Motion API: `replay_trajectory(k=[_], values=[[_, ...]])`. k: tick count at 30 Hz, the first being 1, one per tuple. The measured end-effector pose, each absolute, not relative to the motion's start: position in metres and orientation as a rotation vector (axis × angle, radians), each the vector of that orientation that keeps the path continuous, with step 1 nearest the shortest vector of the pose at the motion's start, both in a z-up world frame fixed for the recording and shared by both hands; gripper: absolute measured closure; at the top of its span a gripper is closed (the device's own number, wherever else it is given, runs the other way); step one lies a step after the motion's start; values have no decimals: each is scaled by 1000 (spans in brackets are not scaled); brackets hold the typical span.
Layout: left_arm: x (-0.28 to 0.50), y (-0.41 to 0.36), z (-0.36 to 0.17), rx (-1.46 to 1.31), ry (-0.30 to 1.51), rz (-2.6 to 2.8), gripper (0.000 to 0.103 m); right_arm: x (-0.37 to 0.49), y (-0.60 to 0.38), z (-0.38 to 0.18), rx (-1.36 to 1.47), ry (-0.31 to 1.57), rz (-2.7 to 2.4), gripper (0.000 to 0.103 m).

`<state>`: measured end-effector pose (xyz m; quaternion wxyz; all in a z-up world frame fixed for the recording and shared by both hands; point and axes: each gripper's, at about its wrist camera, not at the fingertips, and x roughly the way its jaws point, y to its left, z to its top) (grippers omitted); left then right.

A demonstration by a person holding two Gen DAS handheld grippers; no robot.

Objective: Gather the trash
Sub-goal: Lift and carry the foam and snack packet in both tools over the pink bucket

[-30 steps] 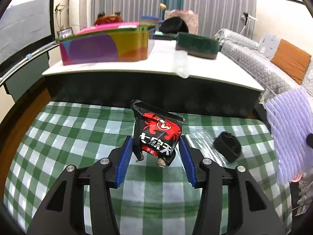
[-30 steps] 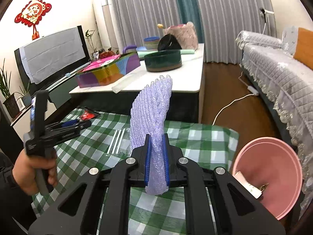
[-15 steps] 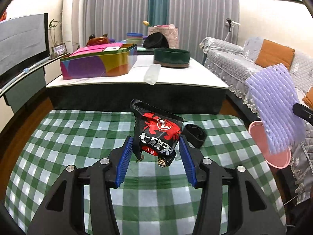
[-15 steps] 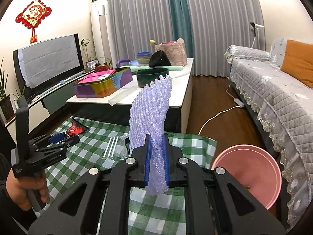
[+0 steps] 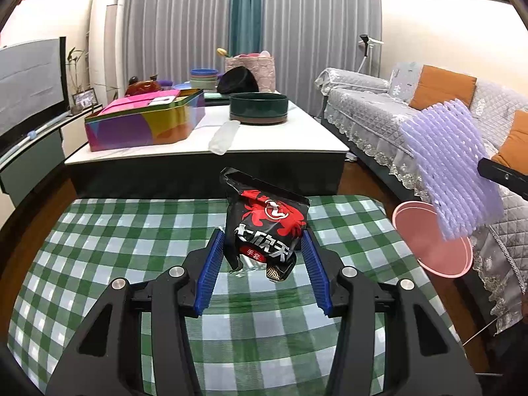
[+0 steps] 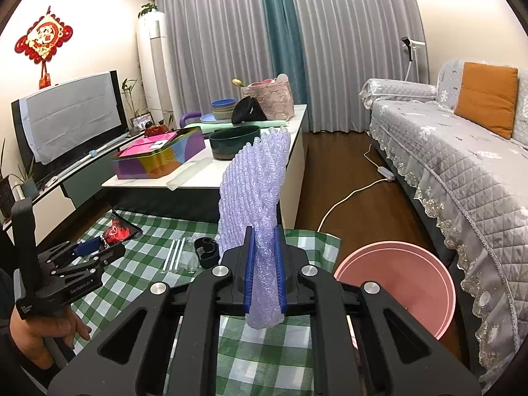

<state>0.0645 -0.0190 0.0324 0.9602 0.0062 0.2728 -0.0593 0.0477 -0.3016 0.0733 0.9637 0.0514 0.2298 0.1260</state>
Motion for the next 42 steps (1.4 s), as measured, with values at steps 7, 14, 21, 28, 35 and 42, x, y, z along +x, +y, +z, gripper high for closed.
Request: replay_trajectory(k=[7, 14, 21, 28, 35, 42], values=[[65, -30, 34, 17, 546, -147, 55, 45, -311, 75, 105, 457, 239, 91], [67, -45, 33, 26, 551, -179, 55, 42, -321, 75, 113, 454, 217, 91], [68, -61, 35, 35, 556, -221, 55, 44, -339, 78, 139, 449, 170, 91], [74, -79, 35, 45, 559, -256, 55, 49, -369, 79, 166, 451, 90, 91], [85, -111, 39, 58, 550, -313, 55, 50, -405, 82, 179, 444, -14, 91], [96, -154, 43, 72, 540, -390, 55, 49, -438, 85, 167, 427, -110, 91]])
